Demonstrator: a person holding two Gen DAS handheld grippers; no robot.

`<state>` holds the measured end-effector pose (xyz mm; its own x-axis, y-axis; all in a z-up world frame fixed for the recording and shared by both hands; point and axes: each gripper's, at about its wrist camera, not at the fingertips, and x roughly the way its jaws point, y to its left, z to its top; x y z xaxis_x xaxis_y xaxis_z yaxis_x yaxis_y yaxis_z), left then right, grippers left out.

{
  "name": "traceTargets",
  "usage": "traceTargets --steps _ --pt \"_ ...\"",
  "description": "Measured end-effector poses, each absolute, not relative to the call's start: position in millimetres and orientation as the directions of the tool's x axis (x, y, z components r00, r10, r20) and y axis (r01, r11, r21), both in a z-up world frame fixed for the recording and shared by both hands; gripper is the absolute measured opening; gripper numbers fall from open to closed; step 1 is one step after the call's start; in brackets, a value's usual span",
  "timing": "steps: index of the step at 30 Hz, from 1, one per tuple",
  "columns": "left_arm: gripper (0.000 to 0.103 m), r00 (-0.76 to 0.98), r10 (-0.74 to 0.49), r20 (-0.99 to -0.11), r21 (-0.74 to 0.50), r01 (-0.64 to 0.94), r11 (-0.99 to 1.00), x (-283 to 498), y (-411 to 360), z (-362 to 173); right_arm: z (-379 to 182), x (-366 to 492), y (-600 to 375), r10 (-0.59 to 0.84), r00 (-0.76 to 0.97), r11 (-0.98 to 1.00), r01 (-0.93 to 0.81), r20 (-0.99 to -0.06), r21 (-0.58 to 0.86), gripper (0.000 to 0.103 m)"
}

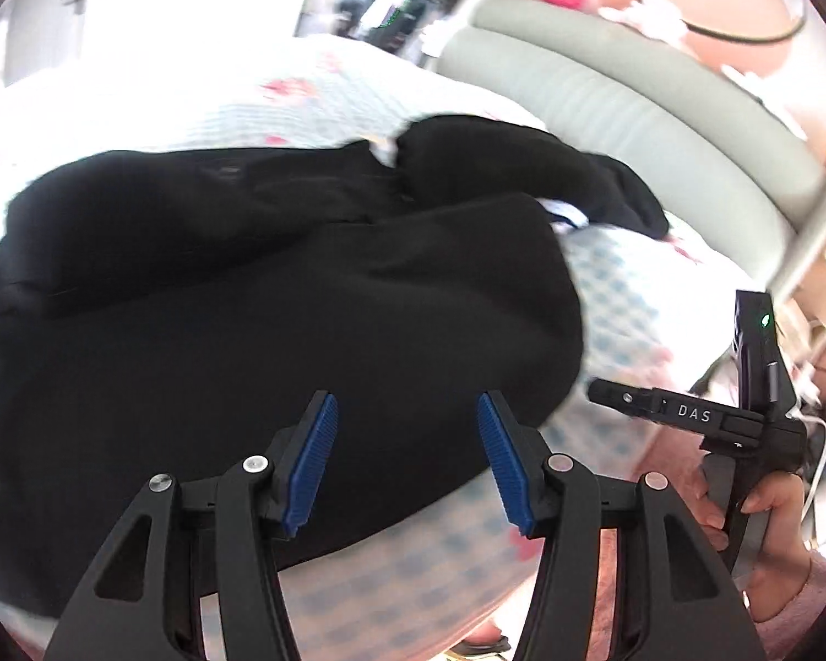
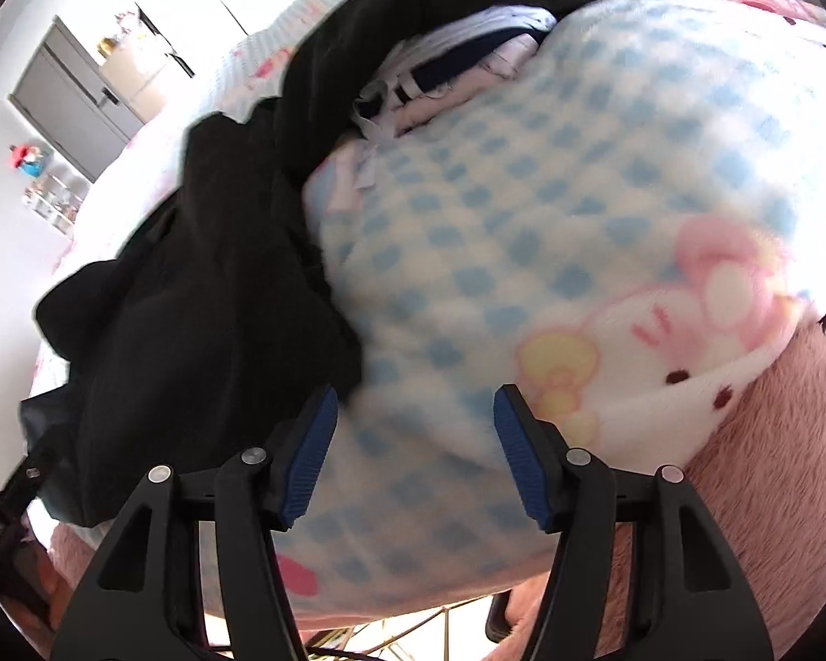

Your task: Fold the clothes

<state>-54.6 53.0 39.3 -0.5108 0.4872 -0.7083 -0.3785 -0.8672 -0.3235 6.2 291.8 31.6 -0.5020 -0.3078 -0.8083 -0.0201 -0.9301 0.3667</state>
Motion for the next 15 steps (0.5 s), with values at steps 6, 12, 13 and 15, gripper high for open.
traceTargets --steps 6,12,13,15 --pt "0.055 -0.484 0.497 -0.720 -0.391 -0.309 -0.867 -49 29 31 52 9 267 -0.552 -0.522 -0.818 0.187 -0.651 0.544 0.064" --pt "0.056 -0.592 0.367 -0.717 -0.293 -0.221 -0.930 -32 -39 54 62 6 222 -0.533 -0.486 -0.846 0.298 -0.692 0.442 0.064" --pt "0.056 -0.603 0.367 -0.708 -0.315 -0.196 -0.929 -30 -53 55 66 5 214 -0.544 -0.483 -0.839 0.322 -0.686 0.439 0.065" --pt "0.056 -0.618 0.369 -0.694 -0.357 -0.150 -0.922 -27 -76 55 73 2 200 -0.598 -0.452 -0.801 0.369 -0.662 0.472 0.065"
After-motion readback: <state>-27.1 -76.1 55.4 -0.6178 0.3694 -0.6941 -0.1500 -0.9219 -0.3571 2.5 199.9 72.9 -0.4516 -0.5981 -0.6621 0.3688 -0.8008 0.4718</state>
